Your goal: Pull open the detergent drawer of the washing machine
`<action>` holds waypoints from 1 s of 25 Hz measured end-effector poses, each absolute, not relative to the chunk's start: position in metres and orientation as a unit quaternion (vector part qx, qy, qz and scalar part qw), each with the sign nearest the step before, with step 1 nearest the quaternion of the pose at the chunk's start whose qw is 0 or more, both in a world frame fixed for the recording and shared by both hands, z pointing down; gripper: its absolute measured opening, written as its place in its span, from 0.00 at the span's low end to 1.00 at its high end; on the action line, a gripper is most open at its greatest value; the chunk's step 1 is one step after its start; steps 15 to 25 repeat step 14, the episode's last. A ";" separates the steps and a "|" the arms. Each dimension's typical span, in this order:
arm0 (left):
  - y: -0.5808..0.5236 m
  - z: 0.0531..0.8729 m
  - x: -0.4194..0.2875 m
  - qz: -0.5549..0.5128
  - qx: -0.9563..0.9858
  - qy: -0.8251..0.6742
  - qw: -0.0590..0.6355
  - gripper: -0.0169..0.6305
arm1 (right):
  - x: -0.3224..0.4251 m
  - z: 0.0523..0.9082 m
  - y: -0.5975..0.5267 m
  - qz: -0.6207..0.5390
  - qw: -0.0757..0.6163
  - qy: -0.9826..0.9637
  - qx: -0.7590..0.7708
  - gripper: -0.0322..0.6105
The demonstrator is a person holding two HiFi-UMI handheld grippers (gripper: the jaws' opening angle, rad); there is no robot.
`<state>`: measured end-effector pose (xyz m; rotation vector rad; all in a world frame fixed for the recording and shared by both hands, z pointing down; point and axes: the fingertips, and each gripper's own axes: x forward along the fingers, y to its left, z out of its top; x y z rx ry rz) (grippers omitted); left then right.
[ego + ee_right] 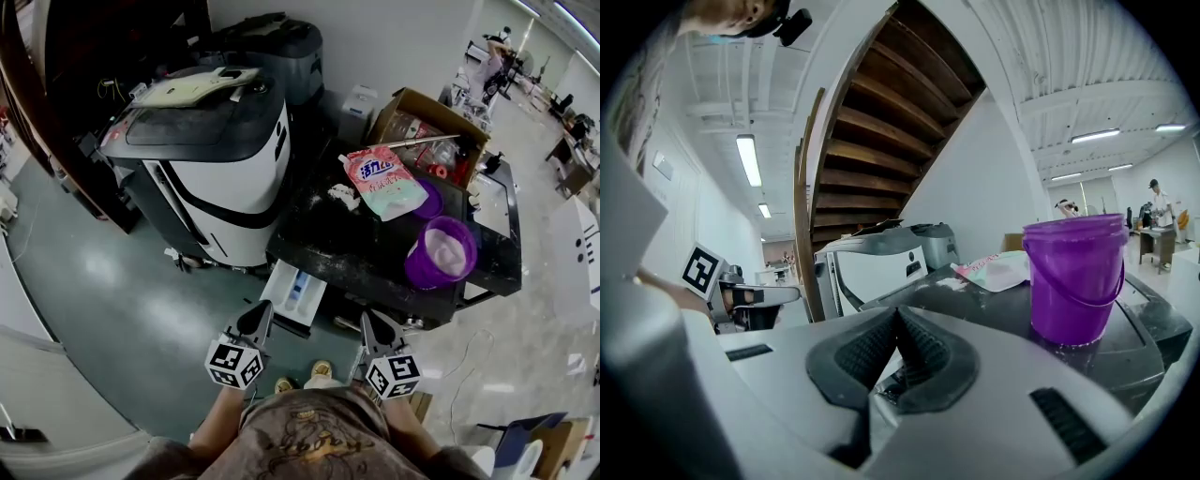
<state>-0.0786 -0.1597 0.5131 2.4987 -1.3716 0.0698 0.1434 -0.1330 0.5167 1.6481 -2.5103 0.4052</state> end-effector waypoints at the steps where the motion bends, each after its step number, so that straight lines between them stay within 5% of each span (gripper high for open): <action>1: -0.160 0.513 -0.080 0.022 0.866 -0.477 0.148 0.06 | 0.144 0.517 -0.133 0.133 0.056 -0.827 0.543 0.05; 25: -0.165 0.506 -0.077 0.022 0.870 -0.470 0.148 0.06 | 0.152 0.514 -0.133 0.136 0.059 -0.822 0.551 0.05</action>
